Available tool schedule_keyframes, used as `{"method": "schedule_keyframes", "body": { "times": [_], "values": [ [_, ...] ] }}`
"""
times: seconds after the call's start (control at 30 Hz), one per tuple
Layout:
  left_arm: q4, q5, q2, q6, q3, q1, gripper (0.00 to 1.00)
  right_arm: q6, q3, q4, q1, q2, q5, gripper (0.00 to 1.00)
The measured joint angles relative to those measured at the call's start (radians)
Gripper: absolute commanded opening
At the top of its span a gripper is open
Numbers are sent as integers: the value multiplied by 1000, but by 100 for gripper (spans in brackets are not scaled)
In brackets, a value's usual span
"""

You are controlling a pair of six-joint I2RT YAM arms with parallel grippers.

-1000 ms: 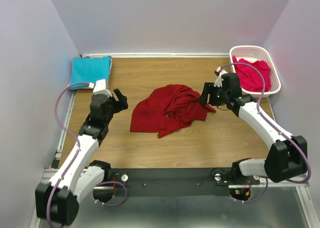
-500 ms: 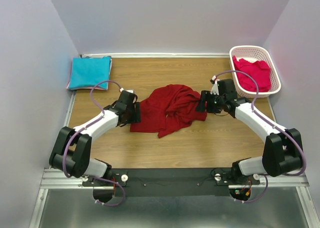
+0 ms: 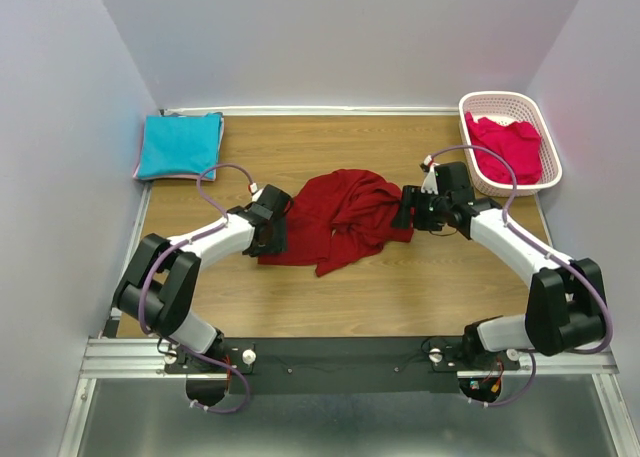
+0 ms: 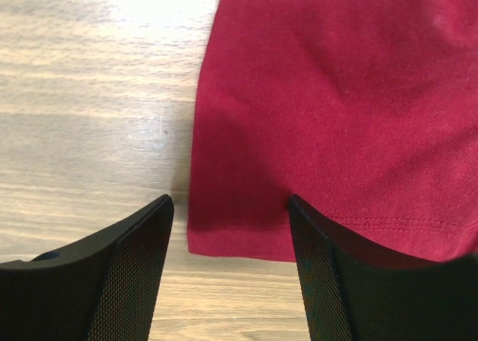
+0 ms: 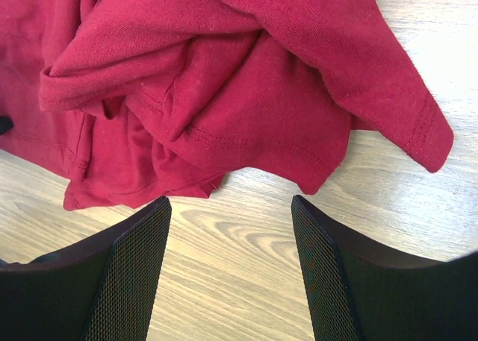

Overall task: Fold and stack the t-shirts
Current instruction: Flatten the tshirt out

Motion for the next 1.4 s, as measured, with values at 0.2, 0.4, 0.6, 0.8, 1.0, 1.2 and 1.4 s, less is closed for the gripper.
{"method": "schedule_keyframes", "body": {
  "times": [0.2,0.4,0.6,0.8,1.0,1.2,1.4],
  "values": [
    [6,-5,-4,-34,-11,0,68,-1,-11,3,0,-18,0,73],
    [32,-4,-2,-49,-16,-3,36,-3,-32,8,0,-27,0,73],
    [63,-7,-2,-43,-23,-4,0,-1,-43,12,0,-27,2,73],
    [11,-16,-37,-45,-27,-5,0,6,-44,18,0,-27,21,71],
    [-108,-67,-179,-42,56,2,0,18,-40,31,0,-10,4,70],
    [-144,-113,-304,-24,201,15,0,36,-21,46,0,39,31,73],
    [-196,-141,-410,6,244,47,0,55,-5,55,2,42,246,77]
  ]
}}
